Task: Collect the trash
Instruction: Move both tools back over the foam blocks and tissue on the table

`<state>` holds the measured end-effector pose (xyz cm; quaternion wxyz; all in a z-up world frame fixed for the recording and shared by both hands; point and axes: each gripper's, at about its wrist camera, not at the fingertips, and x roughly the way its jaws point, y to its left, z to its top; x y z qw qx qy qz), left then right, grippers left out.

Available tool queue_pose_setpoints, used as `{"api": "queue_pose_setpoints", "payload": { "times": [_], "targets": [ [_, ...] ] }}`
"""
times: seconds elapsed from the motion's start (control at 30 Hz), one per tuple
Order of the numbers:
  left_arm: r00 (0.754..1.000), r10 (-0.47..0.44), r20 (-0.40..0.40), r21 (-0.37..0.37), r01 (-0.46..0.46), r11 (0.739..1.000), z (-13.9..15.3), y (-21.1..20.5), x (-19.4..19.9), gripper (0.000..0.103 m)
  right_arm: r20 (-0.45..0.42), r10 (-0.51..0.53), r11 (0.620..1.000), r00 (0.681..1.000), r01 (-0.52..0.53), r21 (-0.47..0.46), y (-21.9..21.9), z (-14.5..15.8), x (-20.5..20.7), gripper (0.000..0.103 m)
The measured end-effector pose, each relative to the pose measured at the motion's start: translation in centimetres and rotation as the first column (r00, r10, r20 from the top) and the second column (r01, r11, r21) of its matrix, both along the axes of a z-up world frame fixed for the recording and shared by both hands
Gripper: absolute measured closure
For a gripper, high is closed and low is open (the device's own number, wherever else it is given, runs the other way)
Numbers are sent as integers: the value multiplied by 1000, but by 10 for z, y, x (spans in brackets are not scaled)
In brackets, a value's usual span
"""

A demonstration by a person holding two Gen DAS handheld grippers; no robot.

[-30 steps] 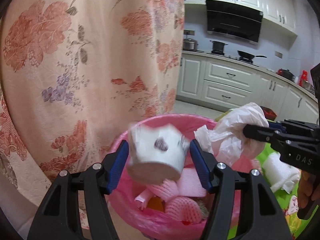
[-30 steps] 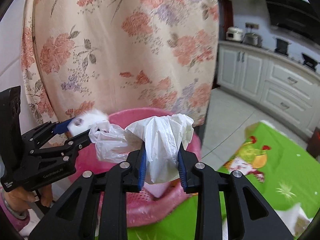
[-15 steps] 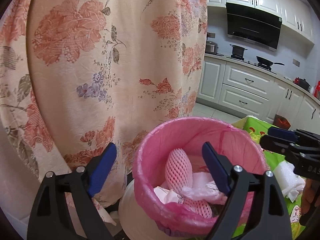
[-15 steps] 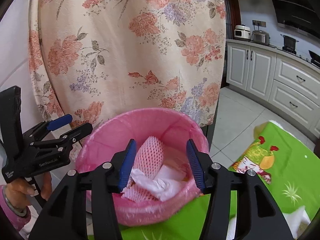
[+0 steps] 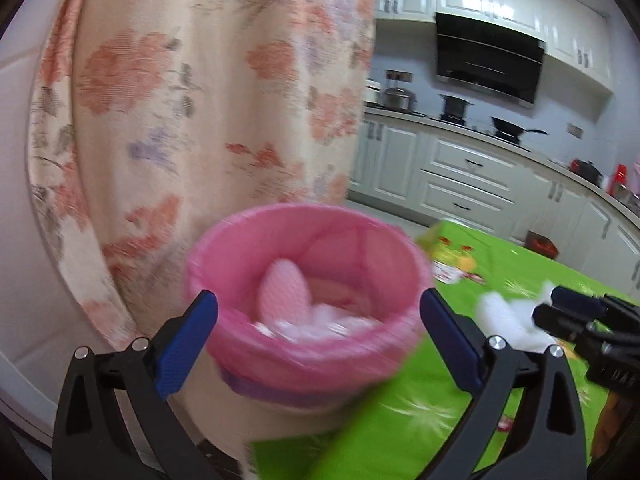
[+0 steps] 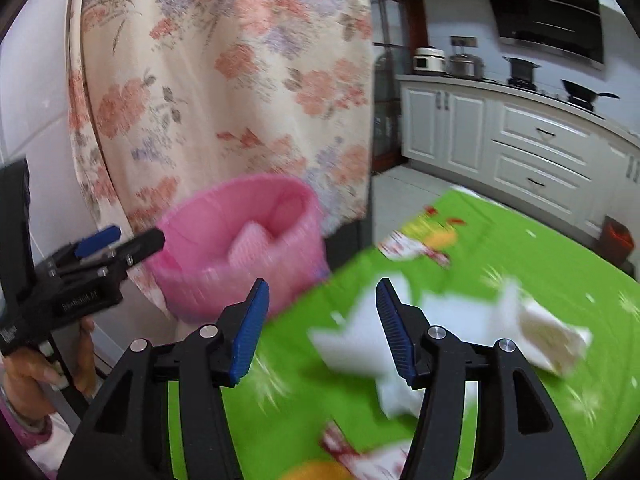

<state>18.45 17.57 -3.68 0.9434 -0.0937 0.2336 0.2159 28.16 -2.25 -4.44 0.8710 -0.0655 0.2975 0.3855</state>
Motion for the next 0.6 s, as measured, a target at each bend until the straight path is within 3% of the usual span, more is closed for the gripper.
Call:
{"api": "queue_pose_setpoints", "payload": {
  "times": [0.3,0.6],
  "targets": [
    [984,-171,-49,1,172,985,-22,-84,37,5,-30,-190,980,981,188,-63,-93,-39,-13,49],
    [948,-292,-125,22,297,955,-43,-136,67,5,-61,-300,953,952,296,-71,-139,-57,-10,49]
  ]
}}
